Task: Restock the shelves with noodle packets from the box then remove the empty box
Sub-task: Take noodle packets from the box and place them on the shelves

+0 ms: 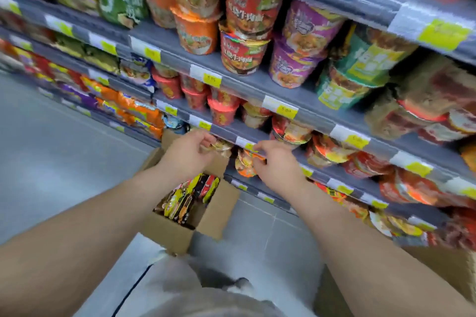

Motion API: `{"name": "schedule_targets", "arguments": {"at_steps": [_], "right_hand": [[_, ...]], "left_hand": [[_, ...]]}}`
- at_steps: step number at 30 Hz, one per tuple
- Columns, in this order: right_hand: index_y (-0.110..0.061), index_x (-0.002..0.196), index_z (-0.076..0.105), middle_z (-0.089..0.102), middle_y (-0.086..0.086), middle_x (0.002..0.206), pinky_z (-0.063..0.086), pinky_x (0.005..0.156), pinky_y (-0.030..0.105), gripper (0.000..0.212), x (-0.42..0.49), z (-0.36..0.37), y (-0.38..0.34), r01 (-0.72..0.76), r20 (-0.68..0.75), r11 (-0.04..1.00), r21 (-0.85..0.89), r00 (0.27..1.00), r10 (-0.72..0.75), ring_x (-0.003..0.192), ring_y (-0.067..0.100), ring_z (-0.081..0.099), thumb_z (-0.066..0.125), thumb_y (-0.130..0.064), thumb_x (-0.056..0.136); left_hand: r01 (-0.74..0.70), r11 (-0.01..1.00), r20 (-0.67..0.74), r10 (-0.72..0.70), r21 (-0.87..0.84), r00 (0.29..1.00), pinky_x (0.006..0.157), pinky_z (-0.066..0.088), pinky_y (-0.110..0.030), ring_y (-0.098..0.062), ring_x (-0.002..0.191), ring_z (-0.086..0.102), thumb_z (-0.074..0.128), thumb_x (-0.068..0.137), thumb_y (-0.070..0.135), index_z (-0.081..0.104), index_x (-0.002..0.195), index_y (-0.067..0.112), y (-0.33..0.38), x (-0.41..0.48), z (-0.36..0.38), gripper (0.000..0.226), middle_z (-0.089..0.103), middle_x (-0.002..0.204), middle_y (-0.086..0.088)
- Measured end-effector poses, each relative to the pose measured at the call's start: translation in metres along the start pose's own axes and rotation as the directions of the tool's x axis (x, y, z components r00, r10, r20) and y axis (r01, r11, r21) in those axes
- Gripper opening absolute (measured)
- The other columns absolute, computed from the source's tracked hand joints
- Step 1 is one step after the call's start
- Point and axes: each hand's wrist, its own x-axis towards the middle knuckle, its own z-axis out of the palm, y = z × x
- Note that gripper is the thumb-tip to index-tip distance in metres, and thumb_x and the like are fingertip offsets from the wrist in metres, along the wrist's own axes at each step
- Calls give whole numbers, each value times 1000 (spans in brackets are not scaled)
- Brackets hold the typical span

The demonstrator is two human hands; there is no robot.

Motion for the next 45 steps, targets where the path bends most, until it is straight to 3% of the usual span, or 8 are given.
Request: {"name": "schedule_targets", "arguments": {"at_steps": [6, 11, 18, 27, 34, 38, 43, 45], "right_hand": [[-12, 120, 62, 61, 9, 120, 43, 94, 33, 34, 45, 44, -41, 249, 240, 967, -46, 943, -231, 116, 26, 50, 53, -17, 88], [-12, 119, 61, 56, 9, 123, 38, 96, 30, 31, 84, 92, -61, 288, 352, 957, -38, 900, -257, 118, 25, 48, 55, -18, 89], [-16, 121, 58, 57, 7, 124, 42, 94, 34, 33, 128, 174, -57, 324, 532, 944, -65, 811, -242, 117, 26, 50, 56, -24, 90], [-15, 119, 59, 60, 4, 121, 45, 90, 33, 34, 153, 347, 22, 392, 692, 919, -47, 677, -253, 111, 23, 55, 60, -26, 87], [-14, 128, 54, 56, 7, 127, 37, 101, 32, 41, 165, 495, 98, 578, 786, 811, -90, 541, -298, 121, 25, 47, 60, -24, 88], [-10, 130, 52, 53, 9, 129, 42, 101, 40, 46, 180, 568, 125, 720, 811, 690, -77, 447, -376, 122, 29, 46, 57, -14, 85], [-8, 118, 54, 55, 12, 114, 39, 92, 39, 36, 195, 629, 142, 902, 762, 413, -124, 353, -542, 110, 31, 48, 55, -9, 82], [-8, 122, 49, 49, 13, 117, 35, 96, 41, 40, 195, 636, 147, 937, 752, 301, -175, 324, -573, 112, 32, 43, 54, -8, 82]], "left_hand": [[244, 969, -119, -247, -44, 962, 79, 49, -31, -20, 90, 61, 63, 85, 23, 62, 110, 15, -57, -24, -11, 26, 65, 103, 0], [395, 919, -114, -394, -19, 912, 80, 47, -31, -20, 92, 58, 61, 85, 23, 62, 108, 18, -115, -16, -8, 23, 62, 99, 2], [593, 769, -163, -633, -239, 756, 67, 32, -19, -13, 88, 56, 58, 89, 22, 63, 105, 20, -177, -10, 34, 17, 57, 91, 11], [760, 543, -79, -828, -357, 555, 75, 40, -24, -17, 92, 57, 55, 91, 25, 60, 114, 22, -305, 0, 171, 24, 64, 105, 2], [754, 628, -67, -775, -194, 629, 79, 44, -28, -26, 100, 60, 54, 90, 16, 56, 122, 18, -416, 48, 281, 33, 64, 114, -7], [700, 711, -77, -696, 59, 714, 86, 45, -31, -28, 113, 56, 53, 91, 18, 49, 133, 21, -471, 78, 320, 43, 59, 126, -8], [623, 736, -41, -637, 265, 770, 89, 49, -34, -27, 113, 56, 54, 91, 27, 47, 135, 24, -512, 100, 351, 45, 60, 126, -7], [609, 727, -6, -640, 319, 768, 88, 49, -33, -27, 113, 55, 57, 88, 25, 46, 136, 24, -514, 106, 354, 49, 59, 126, -7]]}}
